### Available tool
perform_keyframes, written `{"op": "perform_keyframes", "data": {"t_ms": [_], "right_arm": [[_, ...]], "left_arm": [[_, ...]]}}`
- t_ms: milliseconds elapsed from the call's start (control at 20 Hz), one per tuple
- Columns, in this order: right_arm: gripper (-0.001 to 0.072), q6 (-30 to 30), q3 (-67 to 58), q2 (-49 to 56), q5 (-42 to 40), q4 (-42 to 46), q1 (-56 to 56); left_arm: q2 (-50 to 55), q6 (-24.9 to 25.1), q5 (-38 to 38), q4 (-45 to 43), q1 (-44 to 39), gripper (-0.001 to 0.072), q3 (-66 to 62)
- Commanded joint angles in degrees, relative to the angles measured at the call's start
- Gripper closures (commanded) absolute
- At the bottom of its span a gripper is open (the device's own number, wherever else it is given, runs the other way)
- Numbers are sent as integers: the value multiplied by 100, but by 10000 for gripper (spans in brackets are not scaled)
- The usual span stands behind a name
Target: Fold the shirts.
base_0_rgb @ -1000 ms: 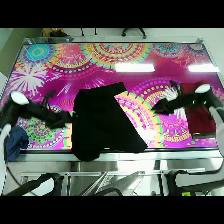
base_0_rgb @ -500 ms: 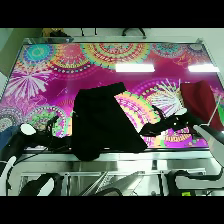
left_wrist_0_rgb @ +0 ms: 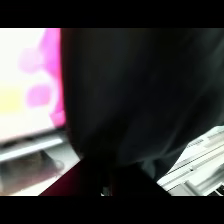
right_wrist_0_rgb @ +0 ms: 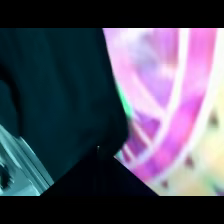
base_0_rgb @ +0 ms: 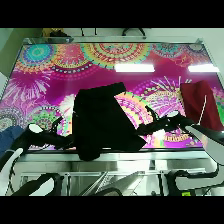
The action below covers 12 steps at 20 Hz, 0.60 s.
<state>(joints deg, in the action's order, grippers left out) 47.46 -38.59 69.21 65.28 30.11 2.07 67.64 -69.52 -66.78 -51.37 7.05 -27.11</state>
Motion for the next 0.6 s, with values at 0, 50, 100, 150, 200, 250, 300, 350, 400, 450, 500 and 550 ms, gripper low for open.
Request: {"op": "perform_keyframes", "data": {"t_ms": [0, 50, 100, 150, 200, 250, 300, 350, 400, 450, 500, 550], "right_arm": [[692, -422, -302, -2, 535, -984, 11], [692, -420, -608, -33, 820, -1143, -24], [692, -409, -1069, -105, 1165, -1449, -118], [692, -350, -1615, -214, 1462, -1856, -271], [692, -262, -2350, -358, 1731, -2363, -503], [692, -111, -3128, -494, 1867, -2752, -765], [692, 79, -4085, -612, 1899, -3034, -1093], [693, 271, -5001, -682, 1897, -3176, -1403], [693, 505, -5978, -721, 1875, -3276, -1731], [693, 717, -6819, -737, 1810, -3303, -1982], [693, 890, -7626, -756, 1690, -3298, -2205], [693, 981, -8293, -791, 1523, -3298, -2363]], "left_arm": [[540, 332, -238, 402, 2, 693, -573], [483, 376, -601, 636, 2, 693, -927], [286, 380, -973, 966, 9, 694, -1375], [4, 358, -1252, 1294, 37, 696, -1882], [-328, 201, -1453, 1591, 87, 695, -2520], [-688, -42, -1545, 1827, 160, 696, -3355], [-984, -251, -1526, 1908, 267, 696, -4236], [-1244, -424, -1401, 1941, 404, 696, -5272], [-1414, -527, -1224, 1943, 551, 695, -6207], [-1528, -658, -1023, 1943, 708, 695, -7173], [-1576, -708, -879, 1943, 846, 695, -8024], [-1582, -769, -796, 1943, 992, 695, -8848]]}}
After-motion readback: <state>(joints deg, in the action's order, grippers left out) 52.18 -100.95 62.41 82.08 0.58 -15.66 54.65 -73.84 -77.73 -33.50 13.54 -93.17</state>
